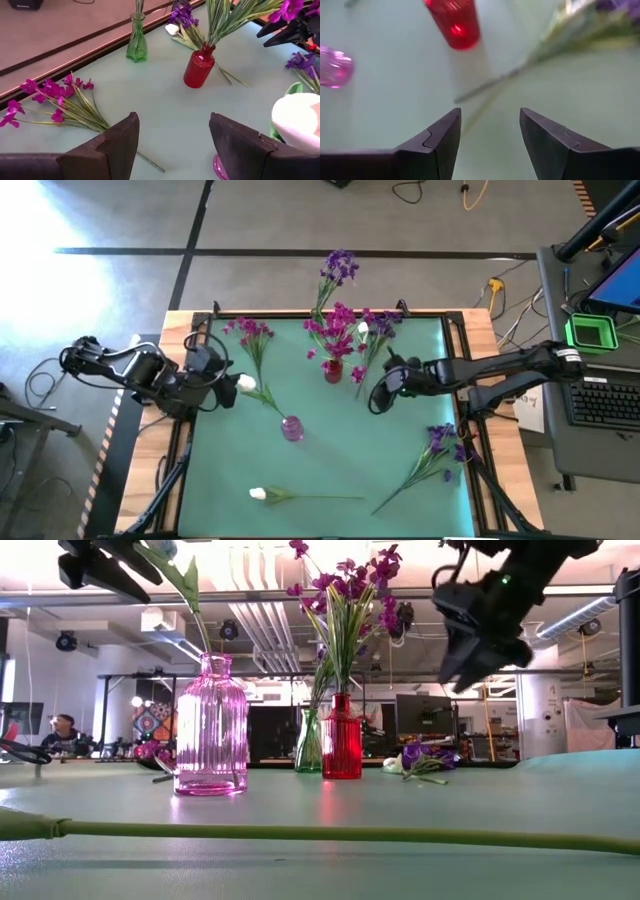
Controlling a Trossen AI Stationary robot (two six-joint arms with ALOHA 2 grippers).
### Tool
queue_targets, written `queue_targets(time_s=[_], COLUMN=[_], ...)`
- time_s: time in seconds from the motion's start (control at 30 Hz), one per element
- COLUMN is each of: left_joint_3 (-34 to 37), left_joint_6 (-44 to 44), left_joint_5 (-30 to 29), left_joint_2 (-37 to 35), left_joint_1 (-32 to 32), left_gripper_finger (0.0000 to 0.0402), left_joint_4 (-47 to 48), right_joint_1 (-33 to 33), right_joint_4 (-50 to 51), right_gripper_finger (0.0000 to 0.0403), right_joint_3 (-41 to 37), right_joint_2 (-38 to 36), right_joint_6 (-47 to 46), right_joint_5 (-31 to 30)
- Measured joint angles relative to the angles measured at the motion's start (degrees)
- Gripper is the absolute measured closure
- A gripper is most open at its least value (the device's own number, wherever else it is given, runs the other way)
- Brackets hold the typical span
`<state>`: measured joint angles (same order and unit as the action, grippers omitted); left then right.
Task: Sort flowers into vase by color
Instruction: Put the top white flower into the purple vase
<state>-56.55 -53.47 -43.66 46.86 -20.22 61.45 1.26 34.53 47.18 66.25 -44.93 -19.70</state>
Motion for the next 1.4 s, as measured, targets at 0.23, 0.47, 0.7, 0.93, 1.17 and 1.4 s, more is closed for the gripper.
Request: queue_targets(time_s=[0.23, 0.47, 0.7, 0.93, 1.17, 1.4], left_joint_3=[0.00, 0.00, 0.00, 0.00, 0.02, 0.02], left_joint_6=[0.02, 0.02, 0.02, 0.04, 0.02, 0.04], left_joint_5=[0.01, 0.72, 0.70, 0.68, 0.68, 0.70], left_joint_2=[1.13, 1.17, 0.91, 1.19, 1.21, 1.23], left_joint_1=[-0.01, -0.01, -0.01, -0.01, -0.01, -0.01], left_gripper_finger=[0.0170, 0.0170, 0.0170, 0.0170, 0.0170, 0.0170], left_joint_4=[0.32, 2.60, 3.28, 3.41, 3.43, 3.43], right_joint_1=[0.00, -0.02, -1.29, -2.72, -2.65, -2.25], right_joint_4=[-1.47, -8.63, -14.90, -19.08, -18.66, -18.56], right_gripper_finger=[0.0209, 0.0209, 0.0209, 0.0209, 0.0209, 0.0213], right_joint_3=[-2.06, -3.02, -3.02, -3.06, -3.06, -2.97], right_joint_2=[2.50, 8.51, 17.08, 21.69, 20.76, 24.36], right_joint_6=[-3.04, -3.19, -5.32, -2.08, -4.00, -6.50], right_joint_5=[1.68, 0.22, -5.62, -5.68, 1.76, 4.50])
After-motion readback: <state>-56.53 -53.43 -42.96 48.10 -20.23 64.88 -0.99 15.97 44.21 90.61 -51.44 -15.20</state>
